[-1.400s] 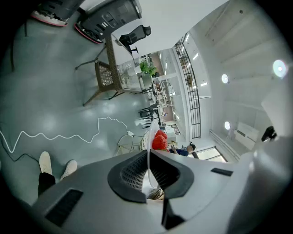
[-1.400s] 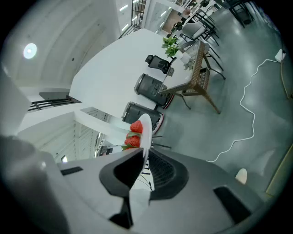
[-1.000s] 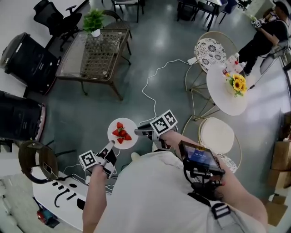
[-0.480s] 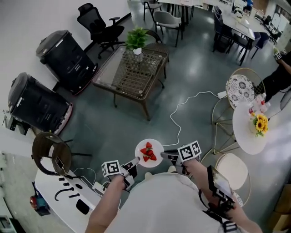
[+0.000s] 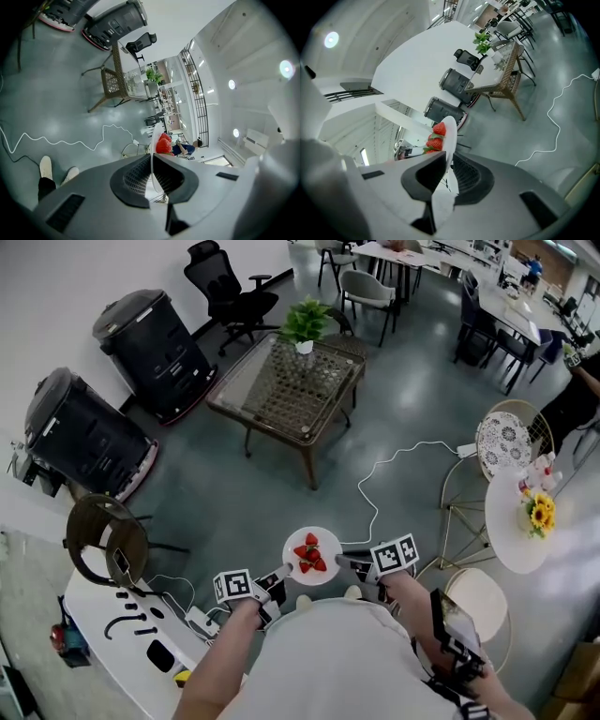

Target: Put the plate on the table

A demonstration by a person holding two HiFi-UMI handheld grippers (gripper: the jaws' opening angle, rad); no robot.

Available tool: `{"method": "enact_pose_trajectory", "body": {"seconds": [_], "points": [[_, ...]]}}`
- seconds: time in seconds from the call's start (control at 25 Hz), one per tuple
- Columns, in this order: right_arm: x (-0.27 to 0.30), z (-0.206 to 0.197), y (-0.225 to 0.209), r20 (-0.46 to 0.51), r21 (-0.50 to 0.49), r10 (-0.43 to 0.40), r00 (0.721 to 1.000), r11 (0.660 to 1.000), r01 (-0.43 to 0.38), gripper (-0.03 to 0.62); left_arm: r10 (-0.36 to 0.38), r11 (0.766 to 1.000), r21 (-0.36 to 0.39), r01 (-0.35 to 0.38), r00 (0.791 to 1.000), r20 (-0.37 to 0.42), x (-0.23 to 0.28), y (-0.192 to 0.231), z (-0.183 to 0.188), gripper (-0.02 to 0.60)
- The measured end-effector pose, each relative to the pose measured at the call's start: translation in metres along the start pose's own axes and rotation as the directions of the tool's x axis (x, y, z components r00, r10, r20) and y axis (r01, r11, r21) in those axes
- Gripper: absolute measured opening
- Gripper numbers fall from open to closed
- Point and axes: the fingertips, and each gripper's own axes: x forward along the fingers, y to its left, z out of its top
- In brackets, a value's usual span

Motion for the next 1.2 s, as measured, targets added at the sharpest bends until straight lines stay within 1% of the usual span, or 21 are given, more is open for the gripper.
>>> {"method": "enact_pose_trajectory", "body": {"seconds": [0.28, 0.48, 0.6, 0.8, 0.96, 1.2], "points": [[0.007, -0.008, 0.005, 0.007, 0.007, -0.019, 1.000, 1.000, 0.019, 0.026, 0.005, 1.000, 0.017, -0.005, 1.000, -0.020, -0.010, 0.006, -0.001, 0.015], [0.019, -0.014, 0.008, -0.007, 0.011, -0.039, 0.999, 0.999, 0.040, 0.026, 0.015, 1.000, 0.010, -0.015, 0.999, -0.029, -0.019, 0.014, -0.001, 0.015], [0.024, -0.009, 0.012, 0.007, 0.012, -0.053, 0.999, 0.999, 0.053, 0.026, 0.012, 1.000, 0.023, -0.011, 0.999, -0.032, -0.024, 0.014, 0.007, 0.015], [0.036, 0.010, 0.025, 0.038, -0.005, -0.072, 0.997, 0.997, 0.073, 0.026, 0.001, 0.998, 0.064, 0.002, 0.999, -0.034, -0.033, 0.006, 0.031, 0.015], [0.052, 0.017, 0.038, 0.063, 0.000, -0.080, 0.995, 0.997, 0.080, 0.026, -0.016, 0.997, 0.069, 0.018, 0.999, -0.039, -0.049, 0.004, 0.046, 0.015], [0.060, 0.006, 0.040, 0.059, 0.017, -0.087, 0.994, 0.996, 0.086, 0.026, 0.000, 0.998, 0.067, 0.003, 0.999, -0.046, -0.059, 0.011, 0.042, 0.015]]}}
